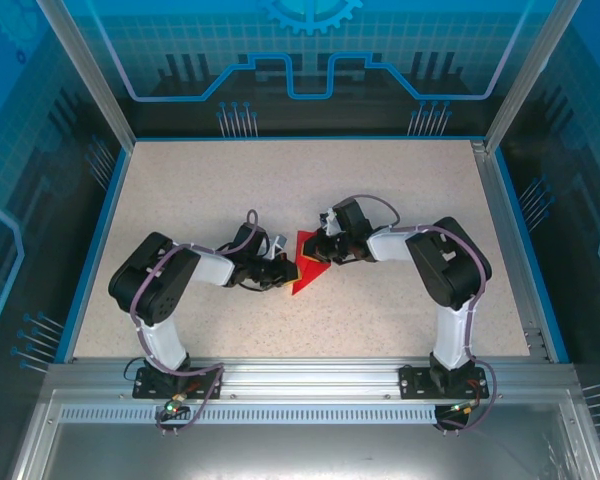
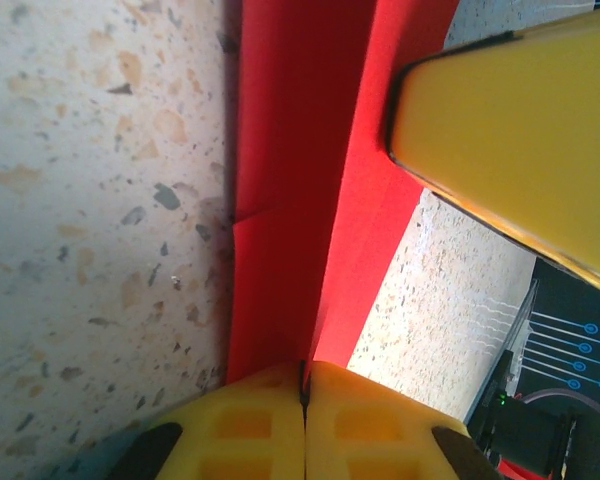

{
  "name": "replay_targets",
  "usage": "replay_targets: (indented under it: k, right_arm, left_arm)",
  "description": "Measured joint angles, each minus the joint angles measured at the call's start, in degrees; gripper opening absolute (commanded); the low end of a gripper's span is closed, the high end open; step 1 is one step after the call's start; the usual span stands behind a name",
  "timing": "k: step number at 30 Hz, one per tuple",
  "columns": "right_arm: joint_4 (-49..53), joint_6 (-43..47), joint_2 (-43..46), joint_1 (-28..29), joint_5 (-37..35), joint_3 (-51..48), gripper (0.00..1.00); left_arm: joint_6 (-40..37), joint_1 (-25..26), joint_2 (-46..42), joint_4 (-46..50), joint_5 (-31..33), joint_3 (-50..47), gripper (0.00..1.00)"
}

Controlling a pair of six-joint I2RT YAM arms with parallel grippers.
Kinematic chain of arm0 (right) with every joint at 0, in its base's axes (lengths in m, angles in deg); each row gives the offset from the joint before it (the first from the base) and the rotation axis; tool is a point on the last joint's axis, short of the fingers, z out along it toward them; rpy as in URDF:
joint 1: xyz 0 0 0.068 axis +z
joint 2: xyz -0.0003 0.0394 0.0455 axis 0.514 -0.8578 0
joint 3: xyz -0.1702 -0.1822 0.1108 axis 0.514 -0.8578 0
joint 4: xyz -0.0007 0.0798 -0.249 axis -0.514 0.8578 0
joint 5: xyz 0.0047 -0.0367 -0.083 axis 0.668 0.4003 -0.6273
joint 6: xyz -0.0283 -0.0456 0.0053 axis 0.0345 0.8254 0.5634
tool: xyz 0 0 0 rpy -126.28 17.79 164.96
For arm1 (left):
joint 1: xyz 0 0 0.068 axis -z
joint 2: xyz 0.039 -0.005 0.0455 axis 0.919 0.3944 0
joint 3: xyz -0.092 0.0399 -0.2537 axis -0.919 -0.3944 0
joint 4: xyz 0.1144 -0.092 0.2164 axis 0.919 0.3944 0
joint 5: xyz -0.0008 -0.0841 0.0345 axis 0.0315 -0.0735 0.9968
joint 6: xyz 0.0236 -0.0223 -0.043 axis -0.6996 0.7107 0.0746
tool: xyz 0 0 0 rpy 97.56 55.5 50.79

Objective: Fold a paper plane with a square sheet of paper (pick it up from the middle)
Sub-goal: Fourth fold the wing at the center of the table.

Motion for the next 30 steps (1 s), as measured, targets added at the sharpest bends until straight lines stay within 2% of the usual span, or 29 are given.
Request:
replay_targets:
  k: [15,22,30]
  right_arm:
    - [-0.61,-0.02,-2.01,0.0,0.0,0.2,0.08]
    - [-0.9,0.0,-3.26,-0.04,0.61,0.81,0.08]
    - [-0.92,0.04,-3.39,-0.13,1.05,0.87,0.08]
  left_arm:
    - [0.28,-1.05,1.33,0.46,-3.06,0.87,0.07]
    - [0.26,-1.2,1.55,0.79,-3.96,1.22,0.16]
    - [-0.24,-1.25,1.16,1.6,-4.15,1.42,0.15]
